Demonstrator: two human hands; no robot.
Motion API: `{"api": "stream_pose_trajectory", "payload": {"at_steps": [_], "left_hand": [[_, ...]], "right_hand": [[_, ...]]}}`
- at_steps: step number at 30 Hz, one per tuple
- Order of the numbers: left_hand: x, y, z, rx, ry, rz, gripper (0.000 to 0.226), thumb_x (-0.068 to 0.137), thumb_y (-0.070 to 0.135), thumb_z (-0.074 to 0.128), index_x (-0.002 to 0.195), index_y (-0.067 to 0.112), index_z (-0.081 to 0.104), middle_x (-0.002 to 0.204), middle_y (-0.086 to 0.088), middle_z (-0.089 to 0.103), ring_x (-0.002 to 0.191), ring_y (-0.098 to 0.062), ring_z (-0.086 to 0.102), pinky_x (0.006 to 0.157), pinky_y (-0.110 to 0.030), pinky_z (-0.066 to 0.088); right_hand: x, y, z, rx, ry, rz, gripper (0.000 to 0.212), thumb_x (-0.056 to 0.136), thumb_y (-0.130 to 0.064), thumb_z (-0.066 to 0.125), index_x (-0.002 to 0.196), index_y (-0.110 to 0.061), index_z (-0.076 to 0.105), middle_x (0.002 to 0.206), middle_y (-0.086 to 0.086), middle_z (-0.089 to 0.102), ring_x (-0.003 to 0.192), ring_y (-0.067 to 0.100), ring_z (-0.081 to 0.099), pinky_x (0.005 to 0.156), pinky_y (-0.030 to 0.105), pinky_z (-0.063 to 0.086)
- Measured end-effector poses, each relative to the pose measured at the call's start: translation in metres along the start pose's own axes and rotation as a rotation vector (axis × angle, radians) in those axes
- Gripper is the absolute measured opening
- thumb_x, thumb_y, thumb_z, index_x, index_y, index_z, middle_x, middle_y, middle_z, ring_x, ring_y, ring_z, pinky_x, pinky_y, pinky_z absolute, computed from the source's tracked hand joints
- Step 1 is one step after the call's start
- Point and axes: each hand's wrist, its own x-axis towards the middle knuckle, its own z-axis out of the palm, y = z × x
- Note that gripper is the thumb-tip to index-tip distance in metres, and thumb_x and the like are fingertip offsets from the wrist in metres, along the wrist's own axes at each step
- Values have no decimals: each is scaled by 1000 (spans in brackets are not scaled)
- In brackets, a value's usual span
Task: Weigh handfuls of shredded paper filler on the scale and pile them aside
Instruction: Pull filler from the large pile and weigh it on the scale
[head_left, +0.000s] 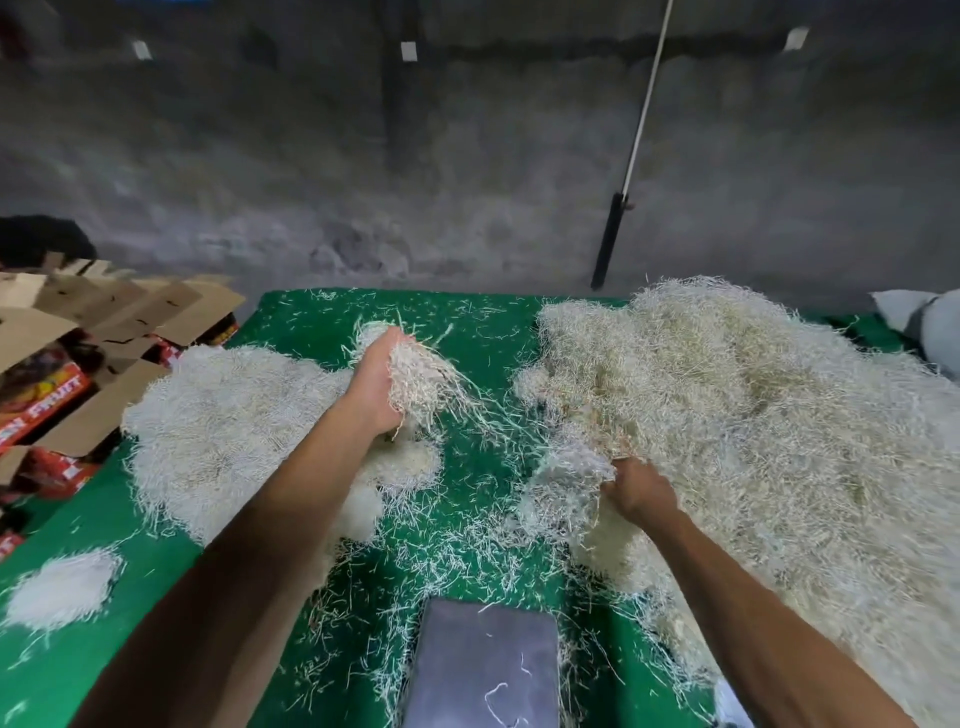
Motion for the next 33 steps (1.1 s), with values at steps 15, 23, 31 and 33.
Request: {"api": "stream_pose_trajectory", "payload": {"at_steps": [15,23,31,33], "left_hand": [[-24,-17,43,-2,-421,-57,103,80,82,57,149,9,40,150,-25,47,135,-41,50,115,-59,34],[-69,-83,20,382,-128,15,66,97,50,53,153,19,35,162,-10,29,144,-30,35,121,-53,26],[-105,-162,-47,-3,-236,-185,61,102,26,59,152,3,34,143,-28,46,134,-38,51,107,-45,49],[-113,-187,-51,-34,-105,-181,47,106,19,52,145,-4,42,146,-28,49,133,-42,51,93,-41,55]], "right_hand": [[-51,-127,-62,760,-277,-351,112,68,-78,75,159,-35,26,161,-6,32,138,17,41,112,43,39],[-106,-123,-8,1072,-241,-115,64,77,-69,77,80,-7,62,52,5,54,44,19,35,67,31,52],[-139,-94,36,1072,-248,50,115,67,-76,80,147,-3,41,83,-2,54,70,14,57,92,48,57],[-148,-80,49,1126,-355,65,108,65,-69,87,142,-7,45,98,6,62,84,20,64,90,50,59]]}}
